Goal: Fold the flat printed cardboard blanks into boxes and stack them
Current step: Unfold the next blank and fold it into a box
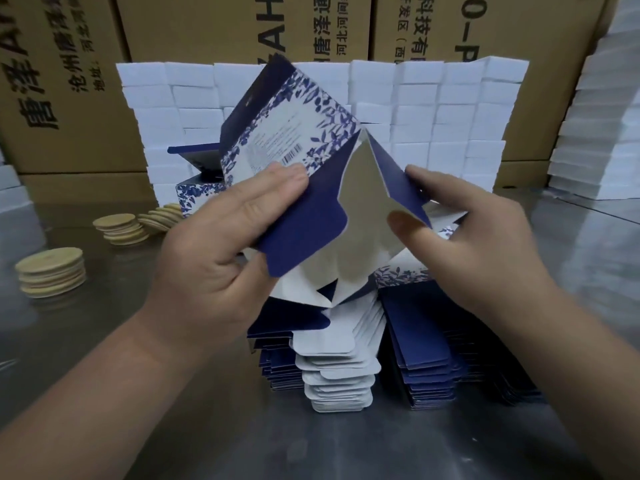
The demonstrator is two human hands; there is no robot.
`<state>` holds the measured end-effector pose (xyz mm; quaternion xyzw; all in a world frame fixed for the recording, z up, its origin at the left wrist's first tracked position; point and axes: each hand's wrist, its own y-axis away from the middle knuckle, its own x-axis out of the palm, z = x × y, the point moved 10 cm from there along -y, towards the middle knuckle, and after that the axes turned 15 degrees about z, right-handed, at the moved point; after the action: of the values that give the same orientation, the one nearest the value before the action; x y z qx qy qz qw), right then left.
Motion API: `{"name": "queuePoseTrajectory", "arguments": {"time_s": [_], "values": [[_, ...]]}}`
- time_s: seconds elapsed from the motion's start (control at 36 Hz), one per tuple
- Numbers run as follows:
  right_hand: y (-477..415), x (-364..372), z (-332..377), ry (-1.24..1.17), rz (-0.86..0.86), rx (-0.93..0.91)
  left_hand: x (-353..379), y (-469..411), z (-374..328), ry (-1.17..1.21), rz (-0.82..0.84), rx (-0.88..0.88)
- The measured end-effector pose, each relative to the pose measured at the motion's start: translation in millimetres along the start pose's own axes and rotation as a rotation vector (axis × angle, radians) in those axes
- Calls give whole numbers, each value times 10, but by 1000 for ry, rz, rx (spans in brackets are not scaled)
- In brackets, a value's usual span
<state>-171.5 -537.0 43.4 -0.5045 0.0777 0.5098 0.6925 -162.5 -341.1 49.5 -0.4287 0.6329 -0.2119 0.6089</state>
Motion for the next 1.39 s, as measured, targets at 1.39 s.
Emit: {"name": "queuePoseTrajectory", "arguments": {"time_s": [1.39], "values": [[-26,45,-480,-252,-54,238,533,69,203,91,463,-153]]}}
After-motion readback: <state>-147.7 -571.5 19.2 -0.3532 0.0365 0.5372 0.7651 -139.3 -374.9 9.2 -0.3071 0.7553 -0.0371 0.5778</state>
